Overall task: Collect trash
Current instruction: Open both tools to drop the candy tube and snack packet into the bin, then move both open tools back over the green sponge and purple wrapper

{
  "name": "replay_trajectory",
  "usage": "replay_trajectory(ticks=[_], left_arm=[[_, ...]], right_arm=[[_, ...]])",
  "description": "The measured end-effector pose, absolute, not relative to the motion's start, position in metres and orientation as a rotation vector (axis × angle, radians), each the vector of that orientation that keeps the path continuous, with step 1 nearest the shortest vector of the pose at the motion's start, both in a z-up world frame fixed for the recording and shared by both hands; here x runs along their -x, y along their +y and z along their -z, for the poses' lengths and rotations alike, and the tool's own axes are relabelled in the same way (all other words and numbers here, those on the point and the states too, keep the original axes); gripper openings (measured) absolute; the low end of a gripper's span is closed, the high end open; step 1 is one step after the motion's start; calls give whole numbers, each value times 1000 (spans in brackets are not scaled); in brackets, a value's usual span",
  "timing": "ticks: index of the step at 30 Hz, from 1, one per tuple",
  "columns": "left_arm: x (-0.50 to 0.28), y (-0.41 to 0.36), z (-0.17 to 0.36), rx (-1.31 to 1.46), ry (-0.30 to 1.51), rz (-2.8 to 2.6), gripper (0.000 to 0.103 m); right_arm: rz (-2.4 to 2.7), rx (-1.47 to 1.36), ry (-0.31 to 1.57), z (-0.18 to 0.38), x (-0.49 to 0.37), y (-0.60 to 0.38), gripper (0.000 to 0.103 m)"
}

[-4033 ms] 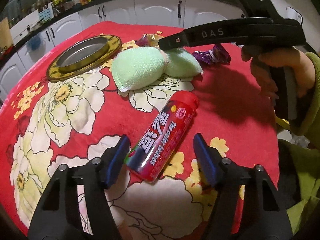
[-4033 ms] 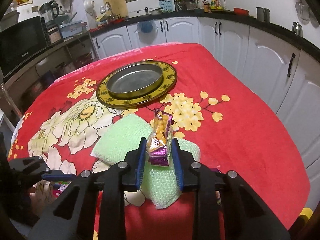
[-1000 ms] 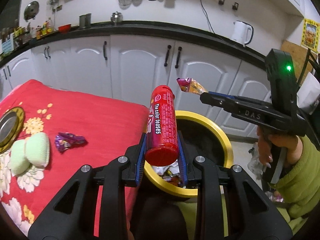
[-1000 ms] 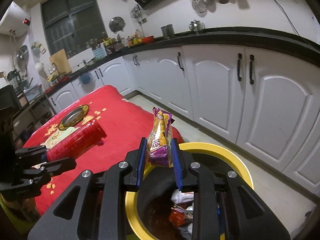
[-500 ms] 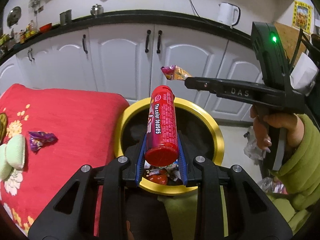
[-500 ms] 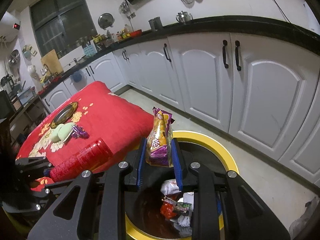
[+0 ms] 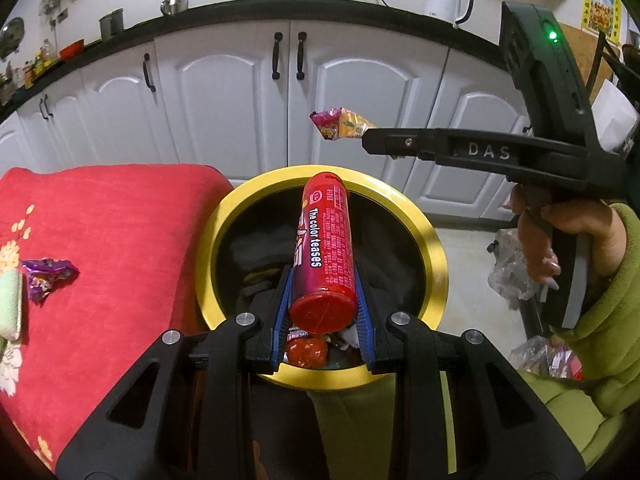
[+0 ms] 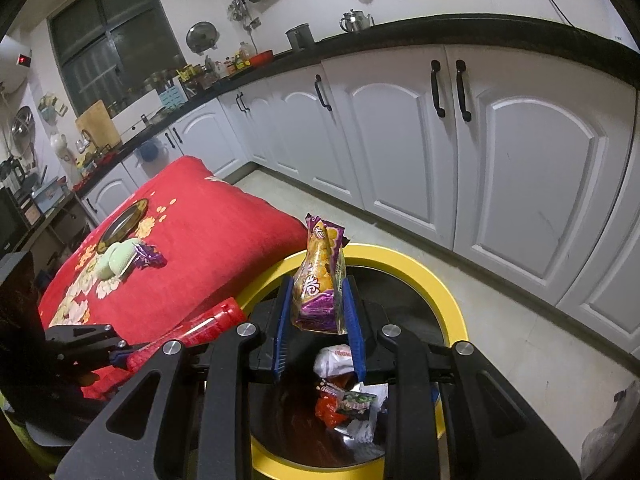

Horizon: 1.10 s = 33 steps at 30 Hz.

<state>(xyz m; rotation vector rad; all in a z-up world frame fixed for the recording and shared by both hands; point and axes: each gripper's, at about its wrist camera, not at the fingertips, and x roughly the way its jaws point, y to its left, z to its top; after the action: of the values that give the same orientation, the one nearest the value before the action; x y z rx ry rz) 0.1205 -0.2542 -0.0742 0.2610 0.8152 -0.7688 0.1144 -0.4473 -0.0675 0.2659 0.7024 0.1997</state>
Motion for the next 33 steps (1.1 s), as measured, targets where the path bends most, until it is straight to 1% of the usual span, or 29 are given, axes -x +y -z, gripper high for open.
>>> replay_trajectory(ticks=[4,5,6,7,8,9,11,13,14,15,16,19,20,33], left_arm=[[-123,-259,79,-261,830,764,22],[-123,-259,80,-261,832,760,22],[-124,-259,80,-257,830,752,24],[-126,-258,79,-245,830,746,29],[-127,-257,79,-235,831,741,44],[-125,-255,78,-228,828,732,55],[-125,-252,76,-232,816,711,56],[-125,-248,74,-230,808,693,61],[-126,-246,72,-223,806,682,69],[-127,-243,70,-208,800,669,74],[-127,-240,68,-196,793,661,83],[-128,-228,58,-171,761,620,87],[-130,-224,55,-164,750,603,92],[-134,-162,17,-76,635,425,92]], right_arm=[[-200,-268,704,69,-115,-449,26],[-205,-262,703,69,-115,-449,28],[-205,-256,701,69,-115,-449,31],[-204,-255,699,70,-113,-450,33],[-203,-257,698,71,-113,-451,38],[-201,-260,696,72,-112,-453,42],[-197,-260,691,70,-110,-453,44],[-195,-261,687,69,-109,-453,45],[-193,-259,683,68,-109,-453,47],[-192,-257,677,66,-108,-452,48],[-193,-256,674,64,-107,-450,48],[-202,-247,654,56,-105,-445,48],[-209,-244,647,54,-104,-442,48],[-313,-203,576,25,-100,-395,52]])
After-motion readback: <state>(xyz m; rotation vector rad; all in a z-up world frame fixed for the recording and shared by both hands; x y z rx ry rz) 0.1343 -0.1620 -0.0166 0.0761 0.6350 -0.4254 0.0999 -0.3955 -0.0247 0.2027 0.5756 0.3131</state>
